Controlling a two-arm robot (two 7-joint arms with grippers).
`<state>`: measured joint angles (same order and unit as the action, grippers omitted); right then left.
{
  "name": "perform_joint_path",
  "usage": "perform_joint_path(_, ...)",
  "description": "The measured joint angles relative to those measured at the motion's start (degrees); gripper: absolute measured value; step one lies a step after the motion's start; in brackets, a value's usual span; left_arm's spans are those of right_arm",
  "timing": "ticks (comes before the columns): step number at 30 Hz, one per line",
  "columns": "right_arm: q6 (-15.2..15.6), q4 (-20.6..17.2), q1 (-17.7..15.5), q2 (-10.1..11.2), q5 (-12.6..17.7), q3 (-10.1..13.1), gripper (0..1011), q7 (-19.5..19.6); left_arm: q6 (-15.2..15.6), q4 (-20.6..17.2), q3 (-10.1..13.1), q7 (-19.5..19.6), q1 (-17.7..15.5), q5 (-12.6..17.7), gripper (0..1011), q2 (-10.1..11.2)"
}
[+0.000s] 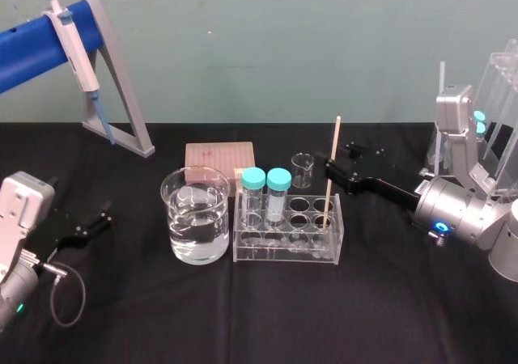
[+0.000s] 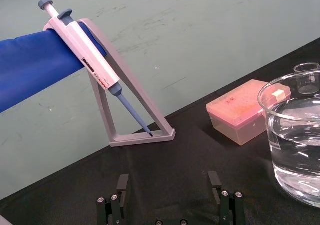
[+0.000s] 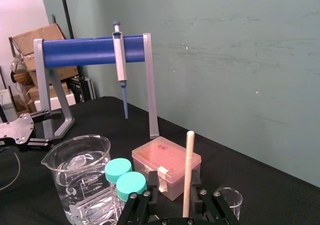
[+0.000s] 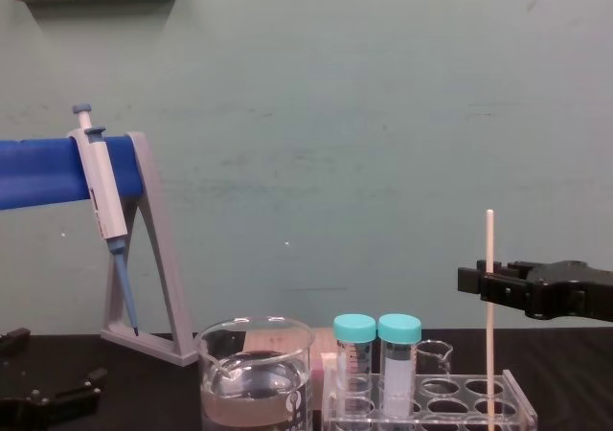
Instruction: Hold the thermometer with one hand and immerse one end into the beaker, then reinsert it into the test tube rack.
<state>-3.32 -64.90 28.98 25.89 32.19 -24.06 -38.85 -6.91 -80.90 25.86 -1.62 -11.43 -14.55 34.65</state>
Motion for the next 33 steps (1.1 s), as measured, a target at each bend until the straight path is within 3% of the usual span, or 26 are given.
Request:
perform_joint_path(5, -0.08, 0.00, 0.00, -0.08, 0.03, 0.21, 551, 0.04, 0.00, 0.00, 0.00, 0.00, 0.00, 0.00, 1004, 0.00)
perform_joint_path(8, -0.15, 0.04, 0.03, -0.11, 0.04, 0.28, 611, 0.04, 0.00, 0.00, 0.00, 0.00, 0.00, 0.00, 1004, 0.00)
perform_joint_path(11, -0.27, 0.08, 0.05, -0.14, 0.04, 0.36, 750, 0.01, 0.00, 0.00, 0.00, 0.00, 0.00, 0.00, 1004, 0.00)
perform_joint_path(21, -0.60, -0.26, -0.30, -0.03, -0.05, 0.86, 997, 0.45, 0.00, 0.00, 0.00, 0.00, 0.00, 0.00, 1004, 0.00)
perform_joint_path(33, -0.63, -1.06, -0.74, 0.19, -0.14, 1.20, 1003, 0.79, 0.00, 0.00, 0.00, 0.00, 0.00, 0.00, 1004, 0.00)
